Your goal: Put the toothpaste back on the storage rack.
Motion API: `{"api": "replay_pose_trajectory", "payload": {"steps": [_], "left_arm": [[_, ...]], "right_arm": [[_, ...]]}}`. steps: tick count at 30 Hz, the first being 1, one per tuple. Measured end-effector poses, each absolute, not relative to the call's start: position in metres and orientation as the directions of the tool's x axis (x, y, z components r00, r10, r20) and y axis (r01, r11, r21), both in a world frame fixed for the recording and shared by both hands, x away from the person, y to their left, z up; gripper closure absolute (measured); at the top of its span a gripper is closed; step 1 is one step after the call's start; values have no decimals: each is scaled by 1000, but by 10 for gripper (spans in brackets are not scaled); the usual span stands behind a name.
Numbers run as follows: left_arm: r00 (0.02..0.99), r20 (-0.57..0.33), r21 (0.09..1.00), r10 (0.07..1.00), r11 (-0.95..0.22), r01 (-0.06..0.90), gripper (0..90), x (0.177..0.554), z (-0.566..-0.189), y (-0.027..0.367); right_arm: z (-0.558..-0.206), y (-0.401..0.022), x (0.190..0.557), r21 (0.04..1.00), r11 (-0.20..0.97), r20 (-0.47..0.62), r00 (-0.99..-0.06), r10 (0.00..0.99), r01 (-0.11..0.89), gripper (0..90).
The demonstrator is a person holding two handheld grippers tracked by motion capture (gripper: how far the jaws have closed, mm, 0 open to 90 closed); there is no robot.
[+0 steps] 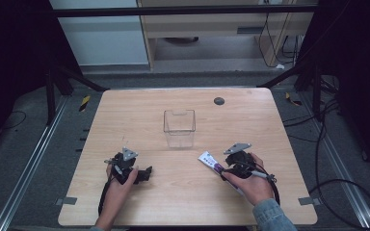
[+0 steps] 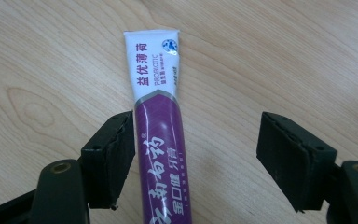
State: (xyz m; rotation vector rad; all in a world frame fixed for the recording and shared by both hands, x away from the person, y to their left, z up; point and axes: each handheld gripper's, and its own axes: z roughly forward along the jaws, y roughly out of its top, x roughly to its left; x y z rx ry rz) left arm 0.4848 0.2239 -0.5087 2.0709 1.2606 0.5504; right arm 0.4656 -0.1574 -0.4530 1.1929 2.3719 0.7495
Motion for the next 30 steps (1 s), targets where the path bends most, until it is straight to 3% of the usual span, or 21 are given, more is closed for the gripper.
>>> {"api": "replay_pose_trajectory", "payload": {"steps": [17,30], "left_arm": [[450,20,709,893,-330,623,0,485,-509,224],[451,21,709,892,-331,623,0,486,-509,223]], "right_arm": [[-462,-143,473,562,533,-72,-604,794,633,451],[-467,-130,485,528,544,-44,-619,784,652,457]]}}
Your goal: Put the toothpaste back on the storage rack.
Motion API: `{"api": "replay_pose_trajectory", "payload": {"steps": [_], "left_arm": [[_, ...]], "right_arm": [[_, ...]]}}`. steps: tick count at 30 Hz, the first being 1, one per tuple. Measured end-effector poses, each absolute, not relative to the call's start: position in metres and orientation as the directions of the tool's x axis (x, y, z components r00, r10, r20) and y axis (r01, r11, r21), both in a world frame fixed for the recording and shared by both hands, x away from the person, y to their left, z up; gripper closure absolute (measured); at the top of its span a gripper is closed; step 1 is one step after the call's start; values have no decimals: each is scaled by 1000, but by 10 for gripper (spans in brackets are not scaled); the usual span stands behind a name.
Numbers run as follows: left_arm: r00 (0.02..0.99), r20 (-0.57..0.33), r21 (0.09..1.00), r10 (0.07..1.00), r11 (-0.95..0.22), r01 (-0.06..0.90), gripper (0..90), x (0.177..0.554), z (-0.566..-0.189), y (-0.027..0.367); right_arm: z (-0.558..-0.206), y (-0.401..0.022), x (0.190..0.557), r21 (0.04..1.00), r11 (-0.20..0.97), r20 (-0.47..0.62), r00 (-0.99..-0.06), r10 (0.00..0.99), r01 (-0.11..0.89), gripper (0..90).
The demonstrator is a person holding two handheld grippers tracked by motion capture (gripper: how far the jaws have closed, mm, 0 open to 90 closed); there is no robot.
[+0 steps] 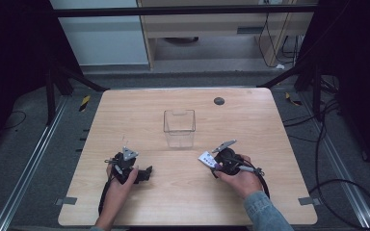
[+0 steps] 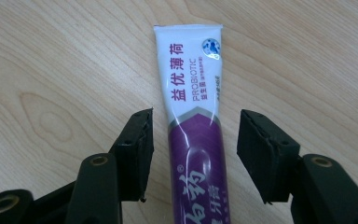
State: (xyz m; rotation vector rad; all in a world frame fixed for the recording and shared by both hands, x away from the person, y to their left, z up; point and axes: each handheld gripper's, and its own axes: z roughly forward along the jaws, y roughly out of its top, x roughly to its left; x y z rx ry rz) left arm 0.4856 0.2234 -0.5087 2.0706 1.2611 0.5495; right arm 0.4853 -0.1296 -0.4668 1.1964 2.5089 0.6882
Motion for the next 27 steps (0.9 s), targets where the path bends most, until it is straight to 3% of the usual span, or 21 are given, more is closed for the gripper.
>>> {"api": "replay_pose_trajectory", "payload": {"steps": [27], "left_arm": [[451,19,710,893,-329,622,0,486,-509,223]], "right_arm": [[-475,-121,503,459,554,-5,-622,783,694,501]]}}
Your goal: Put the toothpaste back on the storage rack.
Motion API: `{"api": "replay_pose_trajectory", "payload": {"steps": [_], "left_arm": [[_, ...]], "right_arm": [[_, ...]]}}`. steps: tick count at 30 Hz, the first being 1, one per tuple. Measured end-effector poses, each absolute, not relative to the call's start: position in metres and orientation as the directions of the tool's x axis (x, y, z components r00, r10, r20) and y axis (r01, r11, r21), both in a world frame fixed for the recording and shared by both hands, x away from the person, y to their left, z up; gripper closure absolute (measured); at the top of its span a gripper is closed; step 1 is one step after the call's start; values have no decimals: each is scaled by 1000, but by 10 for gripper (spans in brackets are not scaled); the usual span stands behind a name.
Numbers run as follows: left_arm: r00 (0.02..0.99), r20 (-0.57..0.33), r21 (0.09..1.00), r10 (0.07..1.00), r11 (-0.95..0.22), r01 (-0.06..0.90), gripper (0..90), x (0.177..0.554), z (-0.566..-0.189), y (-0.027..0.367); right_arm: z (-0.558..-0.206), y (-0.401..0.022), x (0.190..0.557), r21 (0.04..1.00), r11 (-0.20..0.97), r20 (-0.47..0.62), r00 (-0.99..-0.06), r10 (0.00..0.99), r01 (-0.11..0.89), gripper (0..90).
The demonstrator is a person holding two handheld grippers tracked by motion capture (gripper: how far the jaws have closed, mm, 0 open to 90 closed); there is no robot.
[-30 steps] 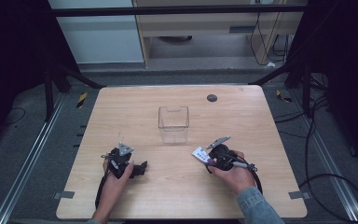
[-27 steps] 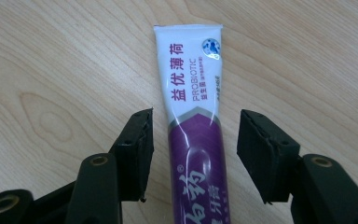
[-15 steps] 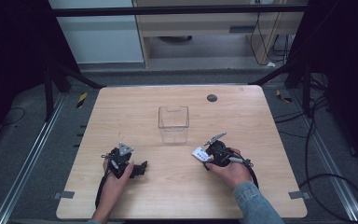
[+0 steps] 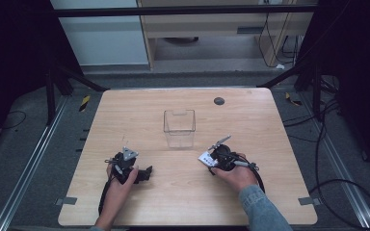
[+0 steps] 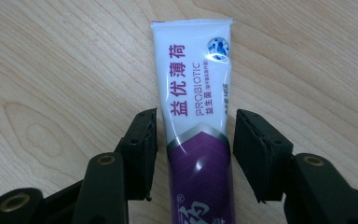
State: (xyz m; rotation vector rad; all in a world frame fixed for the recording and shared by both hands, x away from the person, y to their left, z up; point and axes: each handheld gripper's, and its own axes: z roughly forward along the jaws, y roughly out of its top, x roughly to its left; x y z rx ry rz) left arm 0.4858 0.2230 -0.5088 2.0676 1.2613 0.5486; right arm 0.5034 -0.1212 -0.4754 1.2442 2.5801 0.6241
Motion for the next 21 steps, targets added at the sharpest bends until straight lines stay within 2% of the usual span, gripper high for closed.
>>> {"api": "replay_pose_trajectory", "payload": {"steps": [21], "left_arm": [[451,19,710,892,-330,622,0,486,-509,223]], "right_arm": [[-476,-121,507,441,562,0,-627,779,699,533]]}}
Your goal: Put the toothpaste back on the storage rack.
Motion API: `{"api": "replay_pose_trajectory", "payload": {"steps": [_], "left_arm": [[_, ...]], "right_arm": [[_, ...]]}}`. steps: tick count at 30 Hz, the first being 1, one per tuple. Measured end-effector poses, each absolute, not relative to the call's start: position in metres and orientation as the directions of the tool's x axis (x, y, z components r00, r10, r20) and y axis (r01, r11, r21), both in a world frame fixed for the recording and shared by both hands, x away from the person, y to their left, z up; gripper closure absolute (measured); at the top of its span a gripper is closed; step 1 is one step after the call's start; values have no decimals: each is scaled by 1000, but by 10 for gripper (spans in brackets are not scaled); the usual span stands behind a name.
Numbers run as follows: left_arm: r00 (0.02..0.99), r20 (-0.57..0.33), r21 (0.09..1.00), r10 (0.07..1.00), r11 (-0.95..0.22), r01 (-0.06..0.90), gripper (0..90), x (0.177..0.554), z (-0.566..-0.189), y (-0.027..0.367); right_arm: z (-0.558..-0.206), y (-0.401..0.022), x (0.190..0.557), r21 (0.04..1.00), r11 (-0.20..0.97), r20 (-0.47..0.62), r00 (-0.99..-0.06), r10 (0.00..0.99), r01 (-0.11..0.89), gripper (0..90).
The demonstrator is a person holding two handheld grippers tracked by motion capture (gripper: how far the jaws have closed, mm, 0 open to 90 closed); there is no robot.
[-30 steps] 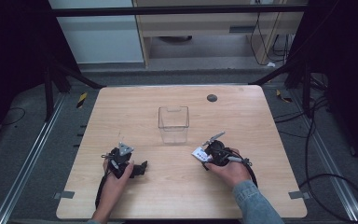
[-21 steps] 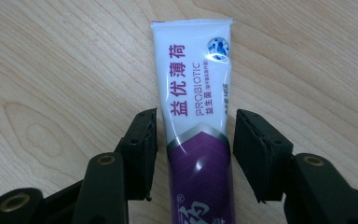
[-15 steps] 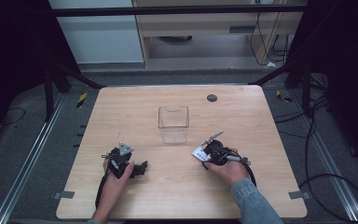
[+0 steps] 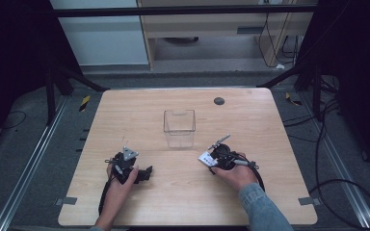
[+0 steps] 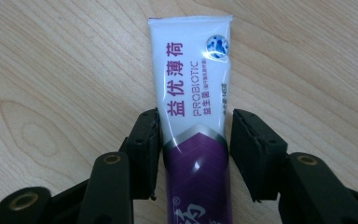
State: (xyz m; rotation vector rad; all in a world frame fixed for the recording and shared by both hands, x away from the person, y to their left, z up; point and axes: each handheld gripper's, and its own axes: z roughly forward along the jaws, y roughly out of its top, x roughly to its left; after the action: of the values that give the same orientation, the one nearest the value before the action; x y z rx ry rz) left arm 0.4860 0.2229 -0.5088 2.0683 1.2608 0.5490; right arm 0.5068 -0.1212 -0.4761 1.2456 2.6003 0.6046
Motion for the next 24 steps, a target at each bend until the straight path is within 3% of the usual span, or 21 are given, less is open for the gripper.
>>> {"api": "replay_pose_trajectory", "payload": {"steps": [24], "left_arm": [[451,20,710,892,-330,622,0,486,-509,223]], "right_arm": [[-475,-124,509,443,547,7,-612,790,711,607]]}}
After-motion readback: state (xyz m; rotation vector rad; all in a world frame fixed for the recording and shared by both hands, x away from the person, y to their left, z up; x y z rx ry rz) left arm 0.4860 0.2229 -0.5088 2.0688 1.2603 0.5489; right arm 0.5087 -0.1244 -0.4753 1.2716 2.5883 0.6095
